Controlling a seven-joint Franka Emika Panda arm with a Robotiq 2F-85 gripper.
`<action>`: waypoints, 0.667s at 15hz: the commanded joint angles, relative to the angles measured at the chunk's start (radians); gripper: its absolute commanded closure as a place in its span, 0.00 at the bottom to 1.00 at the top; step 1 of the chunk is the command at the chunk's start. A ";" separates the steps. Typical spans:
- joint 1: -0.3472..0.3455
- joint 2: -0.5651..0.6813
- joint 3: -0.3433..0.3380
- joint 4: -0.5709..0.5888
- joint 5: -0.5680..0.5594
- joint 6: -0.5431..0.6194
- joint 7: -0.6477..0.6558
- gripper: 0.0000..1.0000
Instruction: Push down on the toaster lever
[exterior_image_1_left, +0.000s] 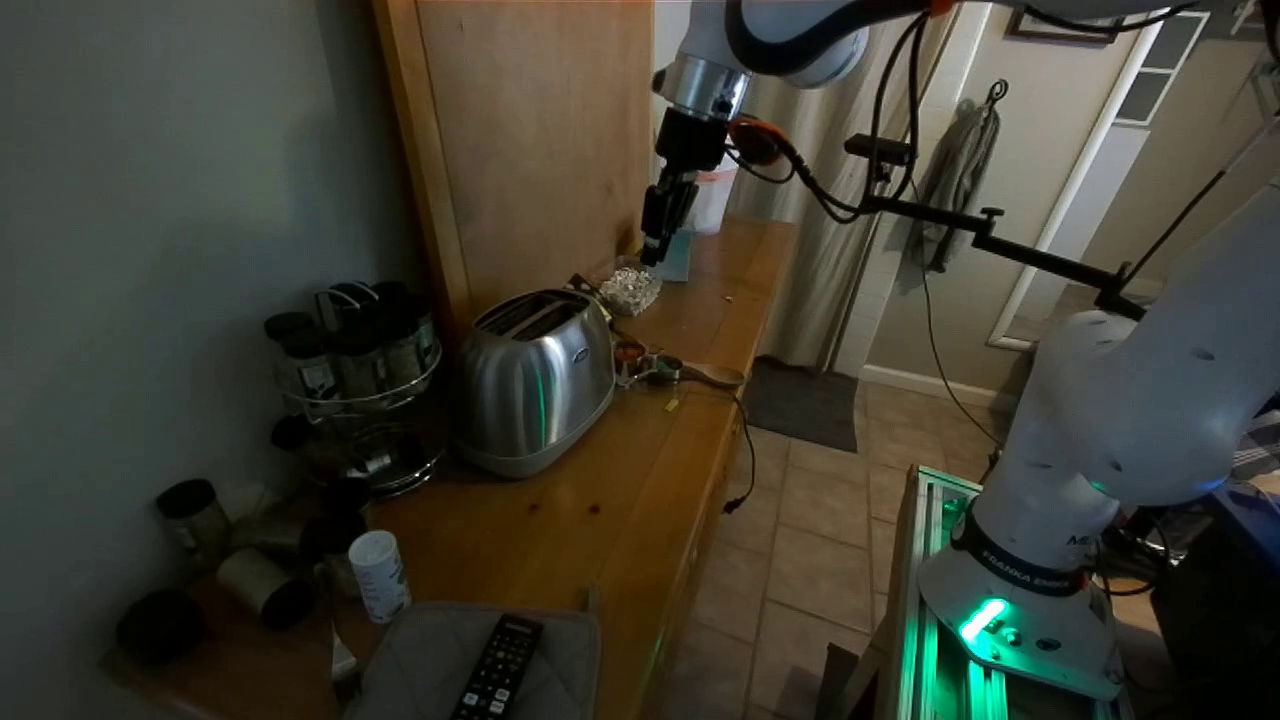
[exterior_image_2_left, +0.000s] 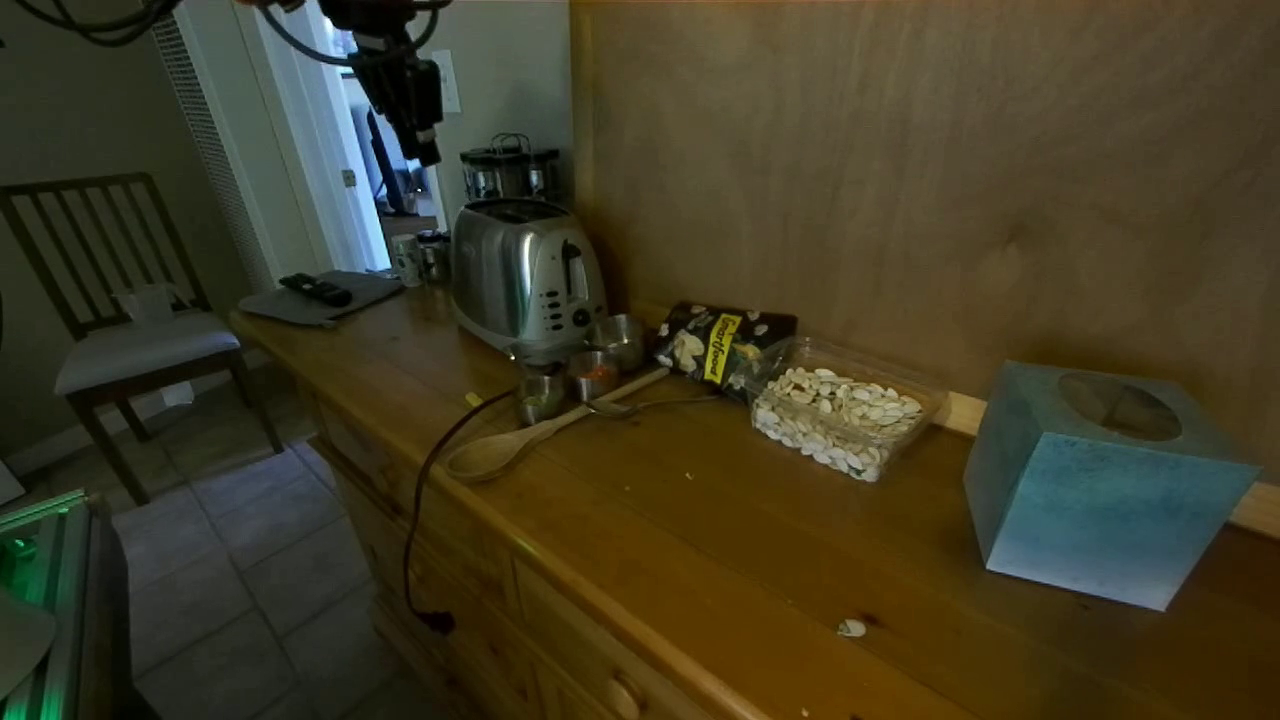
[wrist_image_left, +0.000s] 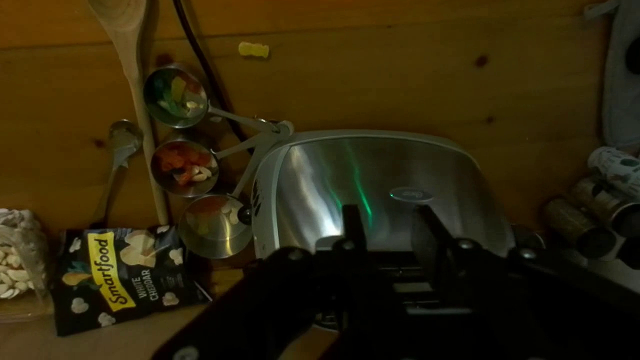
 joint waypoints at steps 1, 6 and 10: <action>-0.005 0.112 -0.029 0.099 0.050 0.015 -0.100 0.98; -0.032 0.236 -0.056 0.194 0.088 0.029 -0.166 1.00; -0.064 0.320 -0.052 0.251 0.091 0.042 -0.178 1.00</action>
